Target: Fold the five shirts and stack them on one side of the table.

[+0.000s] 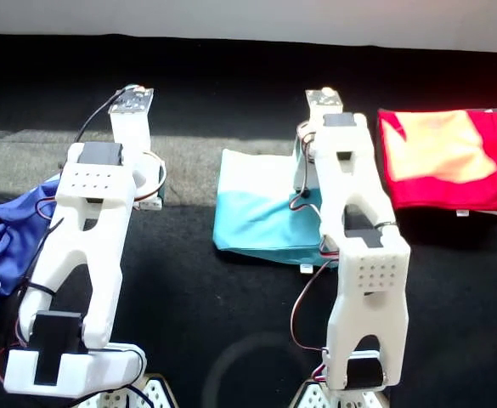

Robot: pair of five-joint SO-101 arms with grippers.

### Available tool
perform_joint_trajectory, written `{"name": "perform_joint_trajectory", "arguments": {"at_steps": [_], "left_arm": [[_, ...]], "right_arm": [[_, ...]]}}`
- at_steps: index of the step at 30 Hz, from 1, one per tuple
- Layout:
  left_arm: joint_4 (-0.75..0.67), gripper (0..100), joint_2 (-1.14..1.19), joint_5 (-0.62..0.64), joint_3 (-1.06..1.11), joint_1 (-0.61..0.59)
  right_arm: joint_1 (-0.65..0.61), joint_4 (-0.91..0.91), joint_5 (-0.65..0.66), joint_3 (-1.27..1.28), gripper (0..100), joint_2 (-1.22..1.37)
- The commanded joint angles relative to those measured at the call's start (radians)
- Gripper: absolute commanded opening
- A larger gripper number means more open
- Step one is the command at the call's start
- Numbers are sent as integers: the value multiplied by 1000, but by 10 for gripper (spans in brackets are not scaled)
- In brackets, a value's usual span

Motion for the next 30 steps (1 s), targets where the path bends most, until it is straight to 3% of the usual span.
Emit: {"name": "perform_joint_trajectory", "arguments": {"at_steps": [1, 8, 14, 30], "left_arm": [[-14, 9, -47, -5, -2, -4], [-14, 9, -47, -5, 1, -5], [-52, 9, -45, -5, 5, -5], [-60, 9, -45, -8, 8, -5]], "right_arm": [[19, 33, -2, -91, 8, 67], [70, 170, 2, -334, 5, 42], [77, 387, 198, -591, 5, -1], [150, 386, 290, -618, 5, -378]]}}
